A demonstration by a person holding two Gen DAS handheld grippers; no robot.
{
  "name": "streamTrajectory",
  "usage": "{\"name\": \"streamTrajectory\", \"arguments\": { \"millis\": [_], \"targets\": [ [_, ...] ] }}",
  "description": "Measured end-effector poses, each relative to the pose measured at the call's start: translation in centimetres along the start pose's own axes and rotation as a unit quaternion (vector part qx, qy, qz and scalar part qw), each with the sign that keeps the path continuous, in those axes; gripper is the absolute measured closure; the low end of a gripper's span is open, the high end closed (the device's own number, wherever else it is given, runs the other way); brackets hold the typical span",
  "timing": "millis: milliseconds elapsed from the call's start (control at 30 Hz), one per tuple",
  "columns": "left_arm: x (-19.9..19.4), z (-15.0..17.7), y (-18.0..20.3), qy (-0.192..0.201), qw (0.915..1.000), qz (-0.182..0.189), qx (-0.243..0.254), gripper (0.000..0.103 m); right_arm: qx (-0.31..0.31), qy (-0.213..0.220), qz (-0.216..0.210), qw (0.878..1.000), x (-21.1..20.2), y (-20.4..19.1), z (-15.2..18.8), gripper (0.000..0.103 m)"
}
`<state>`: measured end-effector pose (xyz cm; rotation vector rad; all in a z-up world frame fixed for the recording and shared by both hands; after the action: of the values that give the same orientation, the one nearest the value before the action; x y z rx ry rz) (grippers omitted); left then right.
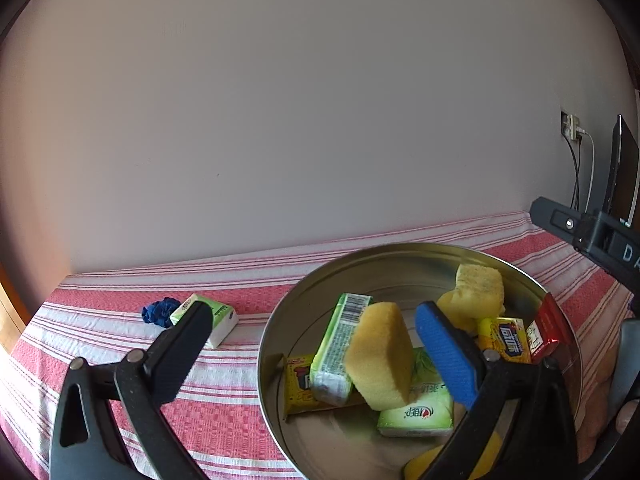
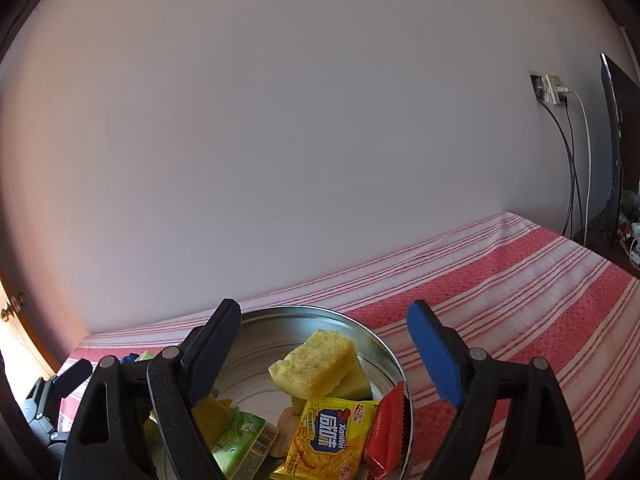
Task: Organize objects
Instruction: 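Open both tools to drop the yellow sponges into the tin, then move both open tools back from the tin to the blue cloth and tissue pack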
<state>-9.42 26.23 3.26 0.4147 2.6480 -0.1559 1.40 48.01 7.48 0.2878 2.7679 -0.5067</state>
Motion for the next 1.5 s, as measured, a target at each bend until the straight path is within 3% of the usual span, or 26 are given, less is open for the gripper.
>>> {"name": "streamTrajectory", "arguments": {
  "millis": [200, 300, 500, 567, 800, 1033, 1267, 1500],
  "targets": [
    [0.0, -0.3, -0.9, 0.020, 0.9997, -0.011, -0.008, 0.000, 0.038, 0.002, -0.036, 0.999, -0.1, 0.5, 0.0, 0.012],
    [-0.1, -0.2, -2.4, 0.022, 0.9994, -0.023, -0.014, 0.000, 0.038, 0.016, -0.030, 0.999, -0.4, 0.4, -0.1, 0.012],
    [-0.5, 0.5, -5.1, 0.025, 0.9979, -0.059, -0.011, 0.000, -0.068, 0.042, 0.076, 0.994, -0.7, -1.9, 0.6, 0.007],
    [-0.3, 0.7, -5.7, 0.023, 0.9975, -0.066, -0.011, 0.000, -0.094, 0.042, 0.092, 0.990, -0.8, -3.2, 1.0, 0.007],
    [-0.4, 1.5, -10.0, 0.011, 0.9937, -0.111, 0.001, 0.000, -0.162, 0.049, 0.085, 0.982, -1.7, -7.9, 2.2, 0.007],
    [-0.3, 3.4, -17.8, -0.032, 0.9815, -0.189, 0.000, 0.000, -0.190, 0.035, 0.030, 0.981, -1.3, -14.6, 3.7, 0.007],
    [-1.0, 5.2, -24.6, -0.065, 0.9680, -0.240, -0.034, 0.000, -0.258, -0.008, -0.007, 0.966, 1.8, -23.6, 6.5, 0.007],
    [-0.4, 6.5, -29.1, -0.088, 0.9582, -0.264, -0.065, 0.000, -0.289, -0.043, -0.007, 0.956, 5.4, -28.0, 9.0, 0.007]
  ]
}}
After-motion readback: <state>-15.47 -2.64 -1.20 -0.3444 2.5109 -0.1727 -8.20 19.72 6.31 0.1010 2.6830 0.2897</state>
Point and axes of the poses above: each gripper's, at about its wrist camera, not at the fingertips, and x roughly the way its jaws point, y to its right, z to its underside, the point moved 6 cm from there along x, roughly the way its jaws point, and after that the axes turned 2 degrees about z, right-handed, at the moved point
